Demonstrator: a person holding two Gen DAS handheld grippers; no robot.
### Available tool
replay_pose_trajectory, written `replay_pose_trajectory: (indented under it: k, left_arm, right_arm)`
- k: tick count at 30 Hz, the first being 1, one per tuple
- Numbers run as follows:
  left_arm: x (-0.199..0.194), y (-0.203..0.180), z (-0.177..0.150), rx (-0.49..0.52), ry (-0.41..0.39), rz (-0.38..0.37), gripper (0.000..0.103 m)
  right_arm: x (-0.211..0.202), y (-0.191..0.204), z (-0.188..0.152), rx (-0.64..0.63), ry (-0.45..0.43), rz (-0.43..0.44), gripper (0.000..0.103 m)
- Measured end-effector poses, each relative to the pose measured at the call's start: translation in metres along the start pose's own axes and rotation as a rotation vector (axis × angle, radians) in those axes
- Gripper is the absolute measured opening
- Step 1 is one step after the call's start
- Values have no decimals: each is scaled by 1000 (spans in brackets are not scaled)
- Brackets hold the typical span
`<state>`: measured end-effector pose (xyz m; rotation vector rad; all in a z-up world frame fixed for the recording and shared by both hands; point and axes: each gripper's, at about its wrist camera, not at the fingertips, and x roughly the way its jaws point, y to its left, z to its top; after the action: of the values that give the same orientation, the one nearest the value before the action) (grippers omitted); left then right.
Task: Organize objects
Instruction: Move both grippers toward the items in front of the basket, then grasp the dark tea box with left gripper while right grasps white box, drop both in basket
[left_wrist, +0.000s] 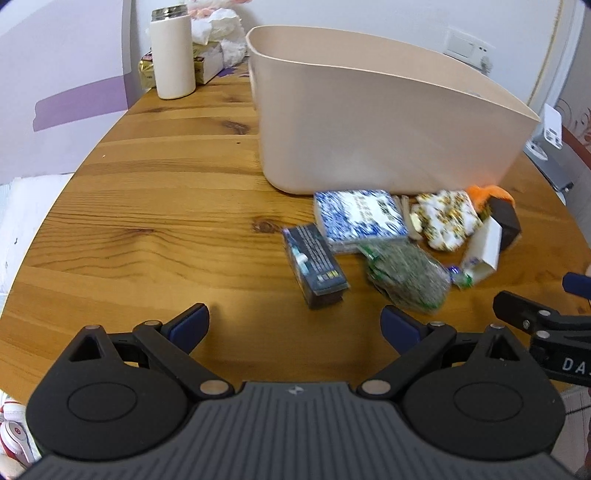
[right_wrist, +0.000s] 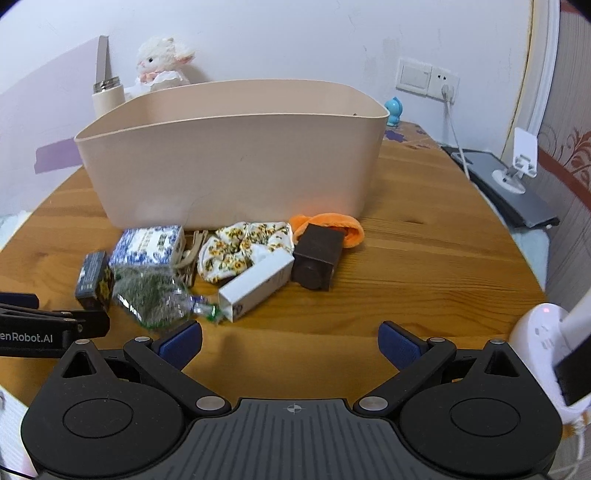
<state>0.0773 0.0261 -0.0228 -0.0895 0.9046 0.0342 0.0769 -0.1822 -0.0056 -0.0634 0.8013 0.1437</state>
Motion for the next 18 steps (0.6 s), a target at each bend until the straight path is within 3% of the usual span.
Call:
replay_pose_trajectory:
  k: [9,16,18]
  left_arm:
    - [18,14,25,-49,11,13,99]
    - [29,9,30,5,24,28,97]
    - [29,6,30,36,14,34,91]
  right_arm:
    - [25,4,25,37,8,39,103]
    - [47,2,30,59,70,45,78]
    - [49,1,29,66,75,47,73]
